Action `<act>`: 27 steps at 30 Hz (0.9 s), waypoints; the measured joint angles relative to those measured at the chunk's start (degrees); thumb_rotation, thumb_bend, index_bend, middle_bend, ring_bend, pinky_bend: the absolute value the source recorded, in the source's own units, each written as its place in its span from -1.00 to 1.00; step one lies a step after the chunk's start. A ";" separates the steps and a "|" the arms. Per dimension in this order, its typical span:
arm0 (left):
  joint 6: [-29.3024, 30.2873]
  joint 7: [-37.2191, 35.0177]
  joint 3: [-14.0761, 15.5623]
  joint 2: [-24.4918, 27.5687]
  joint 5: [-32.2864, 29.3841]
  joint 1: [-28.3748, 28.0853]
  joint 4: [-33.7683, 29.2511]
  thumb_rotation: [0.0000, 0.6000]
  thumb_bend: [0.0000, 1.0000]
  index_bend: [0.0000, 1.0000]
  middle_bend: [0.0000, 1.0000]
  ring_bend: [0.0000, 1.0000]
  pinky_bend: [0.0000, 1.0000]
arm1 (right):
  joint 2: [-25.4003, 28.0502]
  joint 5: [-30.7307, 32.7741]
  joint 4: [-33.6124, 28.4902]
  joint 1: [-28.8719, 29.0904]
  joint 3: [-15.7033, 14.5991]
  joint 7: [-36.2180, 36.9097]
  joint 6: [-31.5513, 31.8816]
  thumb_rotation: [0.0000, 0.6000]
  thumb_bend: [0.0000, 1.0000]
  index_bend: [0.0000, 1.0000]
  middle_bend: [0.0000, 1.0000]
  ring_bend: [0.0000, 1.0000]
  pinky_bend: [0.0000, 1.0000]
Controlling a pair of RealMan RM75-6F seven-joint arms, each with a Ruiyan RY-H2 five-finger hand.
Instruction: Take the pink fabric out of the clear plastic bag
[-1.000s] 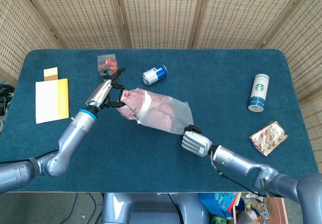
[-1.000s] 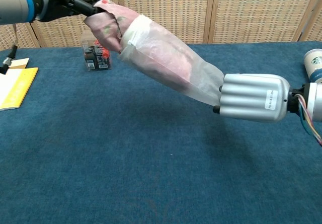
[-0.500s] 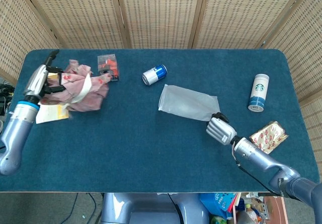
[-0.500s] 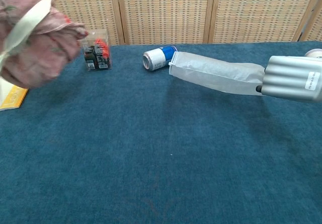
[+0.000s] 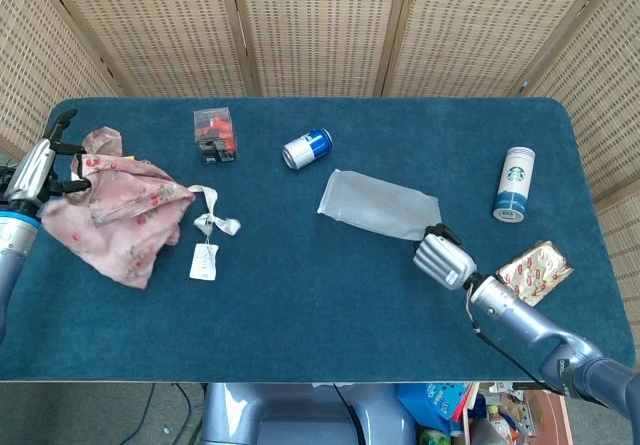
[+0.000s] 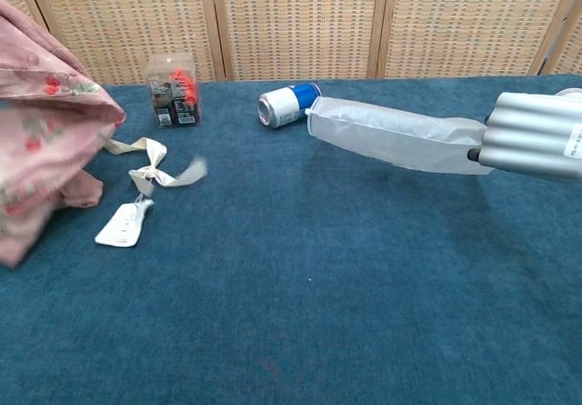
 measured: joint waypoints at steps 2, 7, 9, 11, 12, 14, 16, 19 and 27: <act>0.42 1.03 0.47 -0.70 0.11 0.10 1.04 1.00 0.01 0.13 -1.00 -1.00 -1.00 | 0.04 0.05 -0.33 -0.21 0.13 0.22 0.36 1.00 1.00 0.49 0.55 0.40 0.80; 1.07 3.49 2.04 -1.61 0.39 0.69 3.01 1.00 -0.51 -1.00 -1.00 -1.00 -1.00 | 0.08 0.87 -0.92 -0.94 0.48 2.02 1.02 1.00 -0.29 -0.26 0.03 0.09 0.29; 0.83 3.69 2.42 -1.23 0.86 0.99 3.06 1.00 -0.60 -1.00 -1.00 -1.00 -1.00 | 0.18 2.11 -1.38 -1.65 0.84 2.96 1.18 1.00 -0.93 -0.72 -0.40 -0.35 -0.20; 1.78 3.88 2.50 -0.78 1.40 1.42 2.91 1.00 -0.65 -1.00 -1.00 -1.00 -1.00 | 0.44 3.48 -2.33 -2.35 1.17 3.19 1.32 1.00 -1.00 -0.97 -0.82 -0.80 -0.63; 2.44 3.96 2.50 -0.55 1.65 1.65 2.75 1.00 -0.66 -1.00 -1.00 -1.00 -1.00 | 0.77 4.11 -3.38 -2.80 1.36 3.48 1.48 1.00 -1.00 -0.99 -0.90 -0.89 -0.72; 4.18 4.20 2.45 0.08 2.17 2.25 2.18 1.00 -0.70 -1.00 -1.00 -1.00 -1.00 | 1.45 4.71 -5.30 -3.42 1.62 4.00 1.78 1.00 -1.00 -1.00 -1.00 -1.00 -0.84; 5.59 4.39 2.32 0.79 2.54 2.81 1.36 1.00 -0.75 -1.00 -1.00 -1.00 -1.00 | 2.64 5.18 -7.75 -4.11 1.85 4.83 2.38 1.00 -1.00 -1.00 -1.00 -1.00 -0.88; 7.50 4.52 2.19 2.28 3.38 3.79 -0.47 1.00 -0.78 -1.00 -1.00 -1.00 -1.00 | 4.78 5.54 -10.98 -5.16 2.07 6.46 3.88 1.00 -1.00 -1.00 -1.00 -1.00 -0.92; 14.17 6.10 3.51 5.46 5.98 8.24 -5.99 1.00 -0.78 -1.00 -1.00 -1.00 -1.00 | 8.52 6.63 -15.24 -9.69 2.93 14.28 11.91 1.00 -1.00 -1.00 -1.00 -1.00 -1.00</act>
